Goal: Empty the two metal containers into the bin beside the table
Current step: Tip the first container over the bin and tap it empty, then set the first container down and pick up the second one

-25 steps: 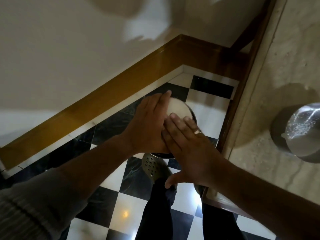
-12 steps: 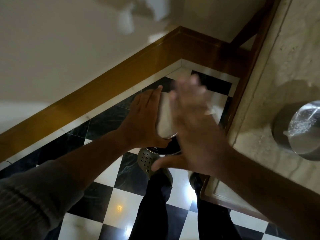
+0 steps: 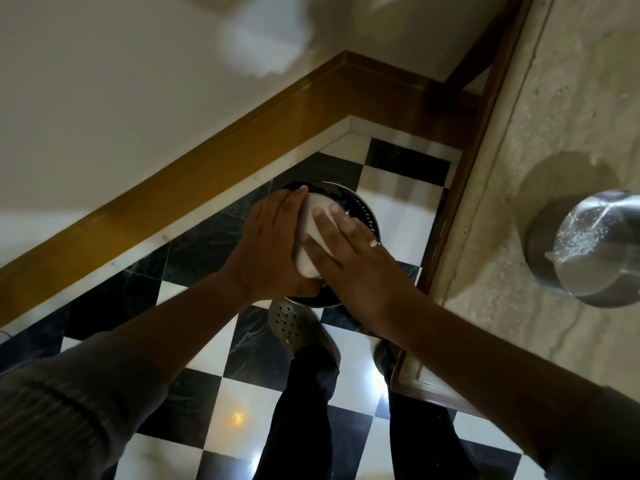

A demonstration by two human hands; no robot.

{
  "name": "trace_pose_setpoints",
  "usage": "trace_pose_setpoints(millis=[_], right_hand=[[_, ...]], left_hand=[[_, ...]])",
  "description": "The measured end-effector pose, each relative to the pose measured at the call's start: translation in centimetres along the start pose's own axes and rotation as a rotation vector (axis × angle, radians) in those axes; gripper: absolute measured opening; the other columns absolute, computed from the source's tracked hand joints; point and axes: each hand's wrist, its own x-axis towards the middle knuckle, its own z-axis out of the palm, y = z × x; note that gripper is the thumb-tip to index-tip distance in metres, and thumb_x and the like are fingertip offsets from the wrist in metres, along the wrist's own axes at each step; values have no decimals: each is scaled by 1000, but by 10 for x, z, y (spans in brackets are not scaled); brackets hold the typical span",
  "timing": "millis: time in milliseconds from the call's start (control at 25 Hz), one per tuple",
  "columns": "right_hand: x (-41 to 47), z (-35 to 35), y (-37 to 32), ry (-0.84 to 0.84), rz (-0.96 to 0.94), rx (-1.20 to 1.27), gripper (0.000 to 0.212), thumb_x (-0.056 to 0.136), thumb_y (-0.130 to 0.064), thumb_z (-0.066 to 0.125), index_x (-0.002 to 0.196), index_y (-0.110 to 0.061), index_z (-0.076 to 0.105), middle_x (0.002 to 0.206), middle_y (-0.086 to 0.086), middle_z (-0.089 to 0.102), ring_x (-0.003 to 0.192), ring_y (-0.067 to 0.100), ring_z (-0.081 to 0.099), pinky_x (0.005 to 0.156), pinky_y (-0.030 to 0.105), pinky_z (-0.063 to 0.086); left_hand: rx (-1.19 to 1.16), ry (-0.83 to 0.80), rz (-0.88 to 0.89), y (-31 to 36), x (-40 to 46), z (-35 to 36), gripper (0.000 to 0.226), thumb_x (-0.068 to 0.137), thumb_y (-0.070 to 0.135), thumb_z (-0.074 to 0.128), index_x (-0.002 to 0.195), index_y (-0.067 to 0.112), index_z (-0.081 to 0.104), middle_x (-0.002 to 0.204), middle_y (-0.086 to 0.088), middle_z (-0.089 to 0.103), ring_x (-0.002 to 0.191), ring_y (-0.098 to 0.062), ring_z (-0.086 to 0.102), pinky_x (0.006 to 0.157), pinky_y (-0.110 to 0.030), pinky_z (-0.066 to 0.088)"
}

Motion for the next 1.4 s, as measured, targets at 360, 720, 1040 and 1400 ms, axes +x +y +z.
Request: trace_pose_setpoints(millis=[360, 720, 1040, 1400], right_hand=[[-1, -29, 22, 129, 644, 844, 30, 93, -23, 56, 120, -11, 60, 110, 9, 66, 95, 18, 60, 80, 23, 53], [-31, -86, 14, 234, 1156, 1450, 20, 94, -8, 48, 108, -5, 61, 108, 12, 61, 93, 26, 66, 70, 38, 63], [-104, -172, 58, 433, 1185, 1258, 22, 91, -11, 47, 91, -2, 67, 91, 14, 69, 83, 24, 68, 66, 46, 64], [-233, -184, 145, 564, 1395, 1161, 21, 94, -10, 49, 89, -8, 69, 84, 8, 68, 74, 20, 67, 65, 42, 64]], left_hand=[[-1181, -65, -955, 17, 15, -62, 63, 91, 55, 55, 141, 18, 48, 131, -11, 64, 113, -24, 65, 91, -38, 55], [-1130, -51, -982, 92, 29, -98, 30, 104, 42, 46, 124, 32, 67, 126, 0, 71, 115, -24, 66, 82, -44, 61], [-1165, -21, -844, 213, 68, -138, 36, 103, 42, 44, 130, 27, 63, 131, -1, 66, 115, -22, 65, 86, -47, 60], [-1161, -247, -749, 353, 131, -83, 36, 105, 34, 40, 116, 18, 70, 117, -6, 73, 100, -20, 74, 75, -36, 65]])
